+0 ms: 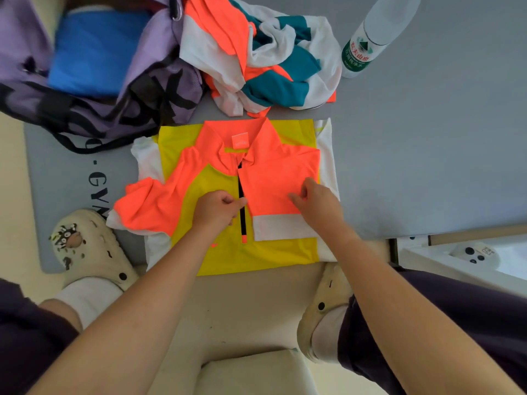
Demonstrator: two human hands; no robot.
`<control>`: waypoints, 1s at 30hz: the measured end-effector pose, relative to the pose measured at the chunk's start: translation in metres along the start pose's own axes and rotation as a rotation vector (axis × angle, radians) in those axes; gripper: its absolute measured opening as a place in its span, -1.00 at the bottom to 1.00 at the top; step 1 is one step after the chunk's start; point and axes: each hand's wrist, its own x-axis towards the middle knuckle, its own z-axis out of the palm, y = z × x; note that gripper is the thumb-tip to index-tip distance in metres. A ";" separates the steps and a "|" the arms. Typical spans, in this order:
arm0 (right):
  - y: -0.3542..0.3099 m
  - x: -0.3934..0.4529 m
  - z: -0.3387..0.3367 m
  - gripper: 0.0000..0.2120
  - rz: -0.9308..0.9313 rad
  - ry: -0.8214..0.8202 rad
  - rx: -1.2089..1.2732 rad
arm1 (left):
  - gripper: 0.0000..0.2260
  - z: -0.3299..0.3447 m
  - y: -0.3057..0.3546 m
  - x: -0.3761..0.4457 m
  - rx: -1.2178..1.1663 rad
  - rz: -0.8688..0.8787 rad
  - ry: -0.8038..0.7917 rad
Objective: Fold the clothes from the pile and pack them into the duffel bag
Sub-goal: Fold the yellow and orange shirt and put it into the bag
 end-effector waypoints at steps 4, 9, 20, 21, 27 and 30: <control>-0.065 -0.003 0.025 -0.65 -0.287 0.034 -0.084 | -0.82 -0.056 -0.016 0.001 0.181 0.161 0.427; -0.121 -0.006 0.062 -0.57 -0.428 -0.083 -0.221 | -0.53 -0.129 -0.056 0.017 0.358 -0.031 0.436; -0.122 0.002 0.081 -0.70 -0.247 -0.236 0.007 | -0.86 -0.167 -0.111 0.024 -0.008 -0.143 0.331; -0.122 0.004 0.081 -0.71 -0.244 -0.234 0.014 | -0.86 -0.170 -0.114 0.024 -0.068 -0.161 0.333; -0.126 0.006 0.080 -0.74 -0.246 -0.238 0.030 | -0.60 -0.182 -0.121 0.019 -0.296 -0.220 0.307; -0.127 0.008 0.079 -0.75 -0.251 -0.250 0.022 | -0.44 -0.185 -0.119 0.020 -0.228 -0.273 0.267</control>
